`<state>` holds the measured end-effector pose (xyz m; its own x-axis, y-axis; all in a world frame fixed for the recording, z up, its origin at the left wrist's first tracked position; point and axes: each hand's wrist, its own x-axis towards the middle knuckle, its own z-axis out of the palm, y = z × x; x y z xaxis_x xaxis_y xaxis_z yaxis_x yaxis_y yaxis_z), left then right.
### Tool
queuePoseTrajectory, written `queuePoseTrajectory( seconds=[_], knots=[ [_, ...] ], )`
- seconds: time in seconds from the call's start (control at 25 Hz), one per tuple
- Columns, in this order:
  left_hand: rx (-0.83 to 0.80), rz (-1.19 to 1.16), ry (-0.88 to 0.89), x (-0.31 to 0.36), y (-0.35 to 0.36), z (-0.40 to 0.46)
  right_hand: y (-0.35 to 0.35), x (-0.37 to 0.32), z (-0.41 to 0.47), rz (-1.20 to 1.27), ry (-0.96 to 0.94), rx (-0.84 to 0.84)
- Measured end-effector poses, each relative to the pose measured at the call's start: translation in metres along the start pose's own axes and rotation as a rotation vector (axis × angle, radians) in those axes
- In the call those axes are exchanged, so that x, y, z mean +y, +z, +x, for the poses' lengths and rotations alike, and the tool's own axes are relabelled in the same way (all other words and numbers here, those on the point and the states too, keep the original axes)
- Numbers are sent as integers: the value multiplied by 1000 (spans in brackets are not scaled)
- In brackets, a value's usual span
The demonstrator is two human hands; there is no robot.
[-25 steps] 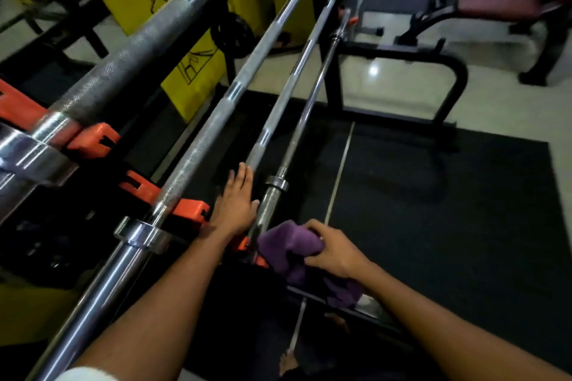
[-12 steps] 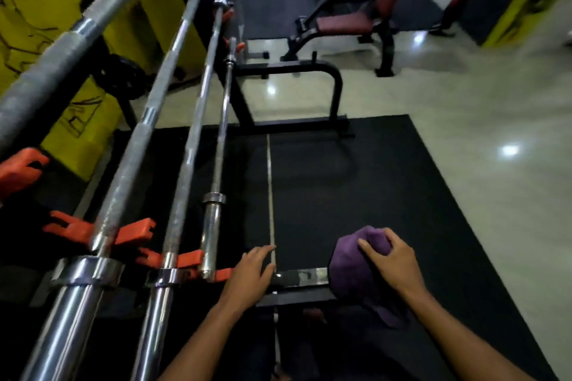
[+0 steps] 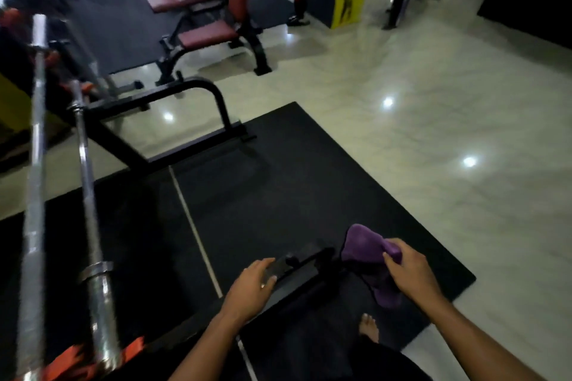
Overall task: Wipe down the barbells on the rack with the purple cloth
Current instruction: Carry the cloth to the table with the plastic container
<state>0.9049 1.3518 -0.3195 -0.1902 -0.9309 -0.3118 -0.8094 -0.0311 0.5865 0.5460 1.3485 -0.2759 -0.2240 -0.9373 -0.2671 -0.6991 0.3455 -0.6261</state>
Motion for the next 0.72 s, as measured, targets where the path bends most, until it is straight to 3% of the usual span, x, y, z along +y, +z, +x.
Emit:
queuePoseTrajectory(
  seconds=[0.44, 0.72],
  knots=[
    [-430, 284, 153, 221, 119, 185, -118, 199, 69, 71, 130, 7],
    [-450, 295, 188, 300, 142, 298, -177, 239, 150, 84, 264, 76]
  ],
)
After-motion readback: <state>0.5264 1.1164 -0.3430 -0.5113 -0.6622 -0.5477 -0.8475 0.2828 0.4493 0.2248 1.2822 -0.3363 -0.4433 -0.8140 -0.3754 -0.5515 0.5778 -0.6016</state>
